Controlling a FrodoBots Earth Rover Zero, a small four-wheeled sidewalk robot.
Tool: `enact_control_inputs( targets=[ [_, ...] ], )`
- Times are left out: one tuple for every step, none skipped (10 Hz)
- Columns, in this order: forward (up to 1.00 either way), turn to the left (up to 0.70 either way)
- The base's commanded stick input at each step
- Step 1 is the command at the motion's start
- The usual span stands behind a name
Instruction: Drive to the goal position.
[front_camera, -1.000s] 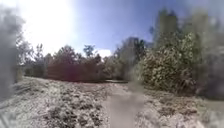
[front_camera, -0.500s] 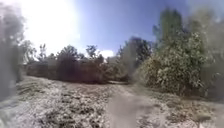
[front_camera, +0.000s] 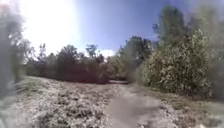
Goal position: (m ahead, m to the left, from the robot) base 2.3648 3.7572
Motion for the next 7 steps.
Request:
enact_control_inputs(
  targets=[
    [0.3,0.0],
    [0.3,0.0],
    [0.3,0.0],
    [0.3,0.0],
    [0.3,0.0],
    [0.3,0.0],
    [0.3,0.0]
  ],
)
